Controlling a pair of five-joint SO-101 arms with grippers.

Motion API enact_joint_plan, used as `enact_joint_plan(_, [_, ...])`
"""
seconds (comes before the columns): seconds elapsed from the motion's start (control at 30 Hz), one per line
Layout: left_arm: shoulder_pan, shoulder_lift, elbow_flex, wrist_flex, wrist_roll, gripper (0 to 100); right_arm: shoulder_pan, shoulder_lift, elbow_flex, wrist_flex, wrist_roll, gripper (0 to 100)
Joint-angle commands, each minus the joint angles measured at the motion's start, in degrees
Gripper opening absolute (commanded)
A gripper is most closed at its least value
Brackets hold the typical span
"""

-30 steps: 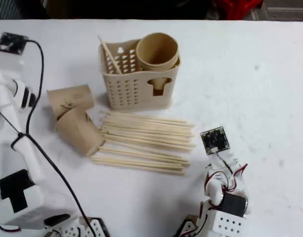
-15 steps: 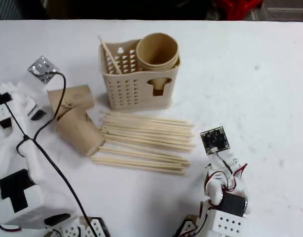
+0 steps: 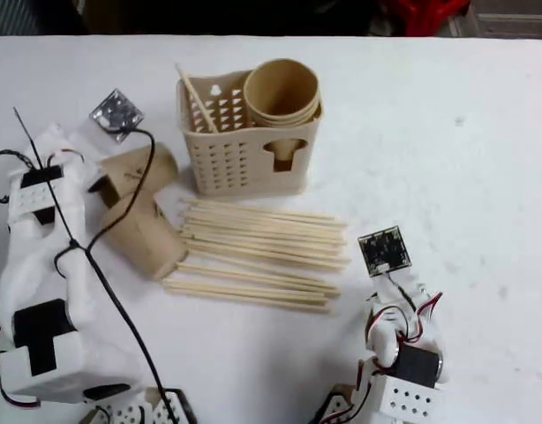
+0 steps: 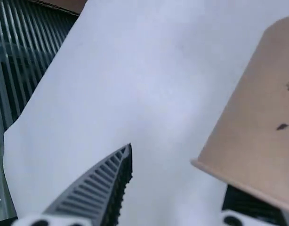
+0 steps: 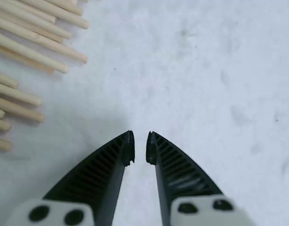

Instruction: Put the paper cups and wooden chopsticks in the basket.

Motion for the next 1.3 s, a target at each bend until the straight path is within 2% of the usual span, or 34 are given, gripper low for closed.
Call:
enact_joint_plan(0.0, [1.6, -2.9, -0.2, -2.9, 1.9, 32, 0.6, -0.4, 0.4, -0.7, 0.5, 6.0])
enact_joint_plan(0.23, [5.1, -3.0, -0.2, -3.0, 2.3, 31, -1.3, -0.1, 0.4, -0.6, 0.5, 6.0])
enact_joint_plan(0.37, [6.8, -3.0, -0.7, -3.5, 6.6, 31, -1.0, -0.4, 0.4, -0.6, 0.5, 6.0])
enact_joint_plan(0.67, [10.9, -3.0, -0.4, -3.4, 6.9, 31, -1.1, -0.4, 0.4, -0.6, 0.5, 6.0])
enact_joint_plan(0.73, [11.3, -3.0, -0.3, -3.1, 6.7, 28, -1.1, -0.4, 0.4, -0.6, 0.5, 6.0])
enact_joint_plan(0.97, [9.5, -3.1, -0.7, -3.1, 6.5, 7, -1.0, -0.4, 0.4, -0.6, 0.5, 6.0])
enact_joint_plan(1.17, [5.9, -5.3, -0.6, -2.6, 6.9, 4, -0.9, -0.4, 0.4, -0.7, 0.5, 6.0])
enact_joint_plan(1.27, [4.7, -8.3, -0.6, 1.8, 6.9, 4, -0.9, -0.4, 0.4, -0.7, 0.5, 6.0])
